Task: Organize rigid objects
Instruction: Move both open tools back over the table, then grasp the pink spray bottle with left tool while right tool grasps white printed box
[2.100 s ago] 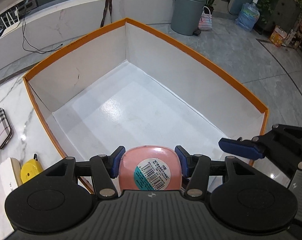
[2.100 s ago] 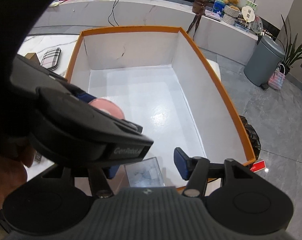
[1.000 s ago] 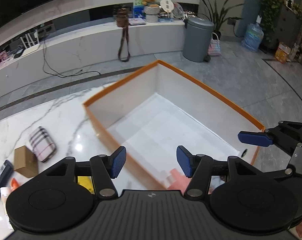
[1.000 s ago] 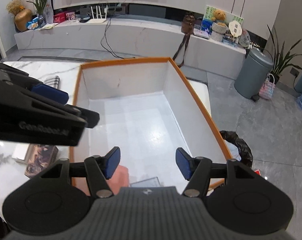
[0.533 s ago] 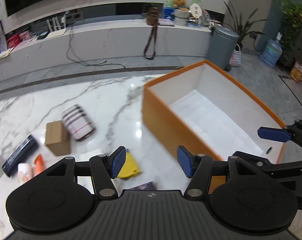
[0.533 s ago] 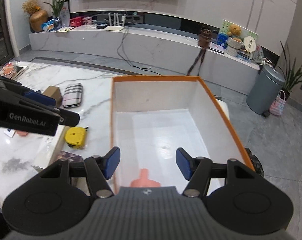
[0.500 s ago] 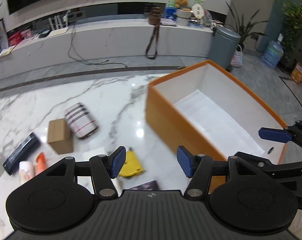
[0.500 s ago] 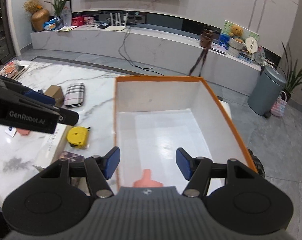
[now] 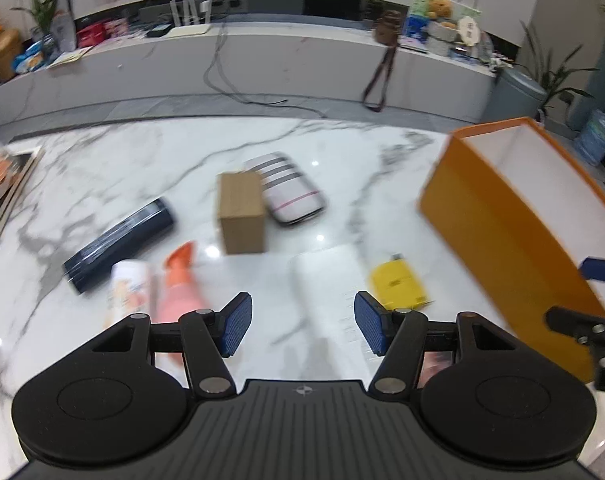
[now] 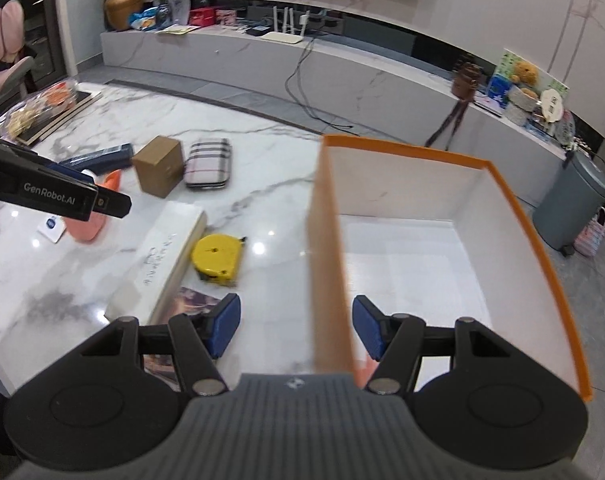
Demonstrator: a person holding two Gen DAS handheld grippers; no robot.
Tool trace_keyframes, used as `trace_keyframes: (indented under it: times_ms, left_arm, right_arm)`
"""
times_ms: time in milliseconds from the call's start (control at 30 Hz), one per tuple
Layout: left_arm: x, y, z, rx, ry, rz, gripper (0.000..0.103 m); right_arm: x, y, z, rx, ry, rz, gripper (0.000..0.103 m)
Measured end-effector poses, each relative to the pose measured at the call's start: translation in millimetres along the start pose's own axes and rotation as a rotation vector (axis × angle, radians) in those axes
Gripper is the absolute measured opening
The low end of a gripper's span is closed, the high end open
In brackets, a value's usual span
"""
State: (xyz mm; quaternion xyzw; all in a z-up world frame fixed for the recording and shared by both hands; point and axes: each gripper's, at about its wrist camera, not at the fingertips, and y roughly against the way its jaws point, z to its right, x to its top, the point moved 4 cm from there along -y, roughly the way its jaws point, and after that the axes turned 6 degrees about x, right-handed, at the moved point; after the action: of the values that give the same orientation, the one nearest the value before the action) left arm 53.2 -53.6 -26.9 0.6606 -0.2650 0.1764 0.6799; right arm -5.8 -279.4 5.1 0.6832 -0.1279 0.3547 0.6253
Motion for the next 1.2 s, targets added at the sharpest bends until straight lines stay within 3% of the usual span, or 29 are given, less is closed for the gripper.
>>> trace_keyframes:
  times_ms: [300, 500, 900, 1200]
  left_arm:
    - [-13.7, -12.6, -72.2, 0.062, 0.09, -0.007, 0.069]
    - [-20.9, -21.0, -95.4, 0.08, 0.111, -0.007, 0.07]
    - [-29.5, -35.1, -88.2, 0.023, 0.092, 0.039, 0.073]
    - [-36.7, -43.0, -80.1, -0.018, 0.136, 0.026, 0.073]
  right_arm:
    - [-2.5, -28.0, -38.5, 0.042, 0.017, -0.022, 0.066]
    - [1.2, -49.5, -53.7, 0.05, -0.018, -0.034, 0.066]
    - [21.7, -74.4, -77.0, 0.084, -0.102, 0.017, 0.066]
    - [19.1, -94.1, -100.1, 0.074, -0.107, 0.037, 0.066]
